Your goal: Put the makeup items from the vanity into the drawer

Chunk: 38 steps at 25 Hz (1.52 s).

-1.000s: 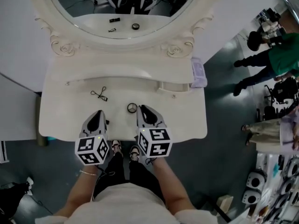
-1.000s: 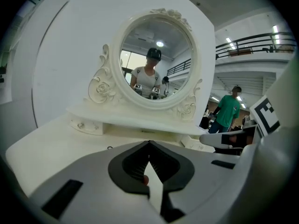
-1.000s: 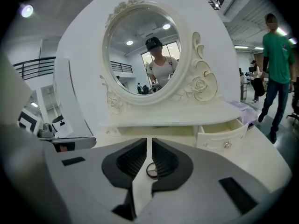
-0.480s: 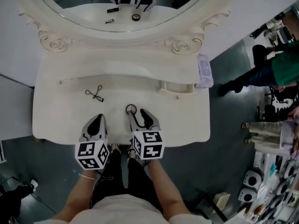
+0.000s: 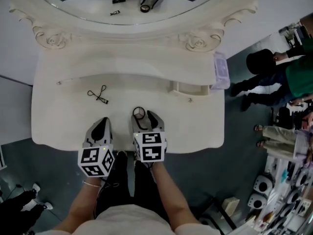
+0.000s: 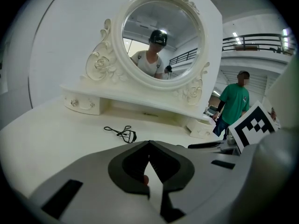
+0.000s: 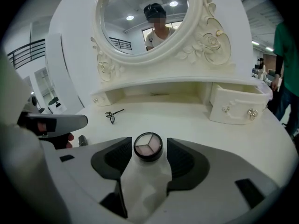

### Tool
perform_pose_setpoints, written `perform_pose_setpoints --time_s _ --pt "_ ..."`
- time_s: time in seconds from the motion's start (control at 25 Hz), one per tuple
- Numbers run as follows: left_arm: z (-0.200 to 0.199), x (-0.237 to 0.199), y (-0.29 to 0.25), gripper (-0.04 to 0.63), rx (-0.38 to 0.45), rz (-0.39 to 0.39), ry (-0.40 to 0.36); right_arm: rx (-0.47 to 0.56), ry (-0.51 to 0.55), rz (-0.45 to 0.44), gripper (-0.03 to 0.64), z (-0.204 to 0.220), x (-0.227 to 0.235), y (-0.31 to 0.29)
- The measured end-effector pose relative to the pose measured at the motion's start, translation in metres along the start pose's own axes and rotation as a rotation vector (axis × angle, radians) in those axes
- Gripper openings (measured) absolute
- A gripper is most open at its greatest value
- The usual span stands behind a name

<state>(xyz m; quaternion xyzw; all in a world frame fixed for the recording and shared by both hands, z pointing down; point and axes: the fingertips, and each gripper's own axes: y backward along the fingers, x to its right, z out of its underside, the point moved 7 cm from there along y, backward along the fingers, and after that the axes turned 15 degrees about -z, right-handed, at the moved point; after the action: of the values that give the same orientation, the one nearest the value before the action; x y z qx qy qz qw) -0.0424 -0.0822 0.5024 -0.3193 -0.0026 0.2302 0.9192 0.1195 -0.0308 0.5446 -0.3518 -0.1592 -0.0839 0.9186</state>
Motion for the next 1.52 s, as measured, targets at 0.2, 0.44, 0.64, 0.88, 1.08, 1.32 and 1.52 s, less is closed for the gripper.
perform_pose_setpoints --time_s 0.2,0.44,0.64,0.88,1.08,1.32,1.52 --pt "-0.001 -0.001 -0.007 0.002 -0.004 0.001 0.0 -0.071 0.027 0.016 0.229 0.002 -0.003 -0.009" --pt "-0.006 -0.001 -0.01 0.002 -0.006 0.002 -0.004 -0.153 0.063 0.054 0.227 0.003 -0.002 -0.016" --pt "-0.009 0.0 -0.012 0.002 -0.005 0.004 -0.008 -0.146 0.06 0.06 0.222 0.006 -0.001 -0.017" --pt "-0.013 0.005 -0.014 0.002 -0.004 0.018 -0.025 -0.125 0.072 0.071 0.218 0.003 -0.001 -0.013" --pt "-0.017 0.014 -0.017 0.002 -0.003 0.045 -0.04 -0.057 0.055 0.09 0.218 -0.014 0.007 0.009" --pt "-0.032 0.042 -0.02 0.002 0.013 0.11 -0.068 0.031 -0.003 0.151 0.218 -0.043 0.036 0.052" --pt "-0.046 0.065 -0.026 0.002 0.028 0.161 -0.095 0.074 -0.043 0.222 0.218 -0.06 0.071 0.085"
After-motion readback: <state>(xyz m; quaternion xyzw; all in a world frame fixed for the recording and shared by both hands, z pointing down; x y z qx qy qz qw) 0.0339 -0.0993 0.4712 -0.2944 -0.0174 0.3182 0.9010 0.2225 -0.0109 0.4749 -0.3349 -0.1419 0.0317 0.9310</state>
